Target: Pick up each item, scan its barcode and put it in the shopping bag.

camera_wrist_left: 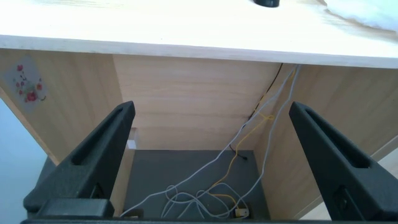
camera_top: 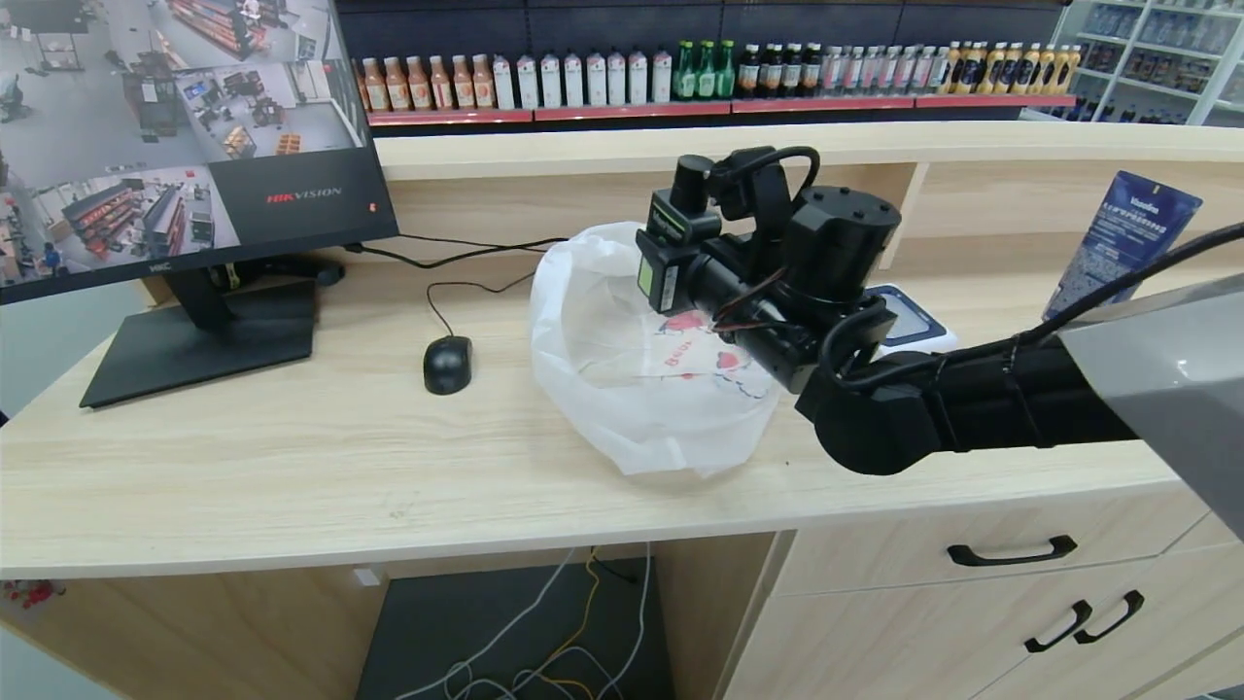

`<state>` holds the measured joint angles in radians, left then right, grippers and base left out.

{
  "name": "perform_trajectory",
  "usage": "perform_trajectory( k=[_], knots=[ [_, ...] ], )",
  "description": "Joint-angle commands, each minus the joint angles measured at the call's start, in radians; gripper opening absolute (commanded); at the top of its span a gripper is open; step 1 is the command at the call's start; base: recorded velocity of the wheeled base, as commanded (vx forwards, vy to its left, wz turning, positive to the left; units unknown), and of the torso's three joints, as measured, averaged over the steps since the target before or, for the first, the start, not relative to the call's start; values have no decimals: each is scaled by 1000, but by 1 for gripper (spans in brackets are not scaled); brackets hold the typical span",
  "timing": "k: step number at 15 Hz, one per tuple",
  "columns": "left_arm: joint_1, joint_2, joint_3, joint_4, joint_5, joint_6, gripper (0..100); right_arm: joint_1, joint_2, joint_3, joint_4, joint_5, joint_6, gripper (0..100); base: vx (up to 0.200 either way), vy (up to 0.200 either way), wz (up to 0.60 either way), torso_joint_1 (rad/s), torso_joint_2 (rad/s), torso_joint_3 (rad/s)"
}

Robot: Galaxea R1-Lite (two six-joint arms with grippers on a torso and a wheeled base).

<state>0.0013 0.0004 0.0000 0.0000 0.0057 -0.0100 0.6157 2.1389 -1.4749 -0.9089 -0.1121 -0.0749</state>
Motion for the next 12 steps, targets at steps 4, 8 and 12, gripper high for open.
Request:
perform_trajectory(
  k=[4,8,12],
  knots=[
    [0,0,0,0,0,-1,100,1,79,-21,-1,0,3,0,0,0,0,0,0,0],
    [0,0,0,0,0,-1,100,7,111,-21,-2,0,18,0,0,0,0,0,0,0],
    [0,0,0,0,0,-1,100,7,151,-24,-15,0,20,0,0,0,0,0,0,0]
  ],
)
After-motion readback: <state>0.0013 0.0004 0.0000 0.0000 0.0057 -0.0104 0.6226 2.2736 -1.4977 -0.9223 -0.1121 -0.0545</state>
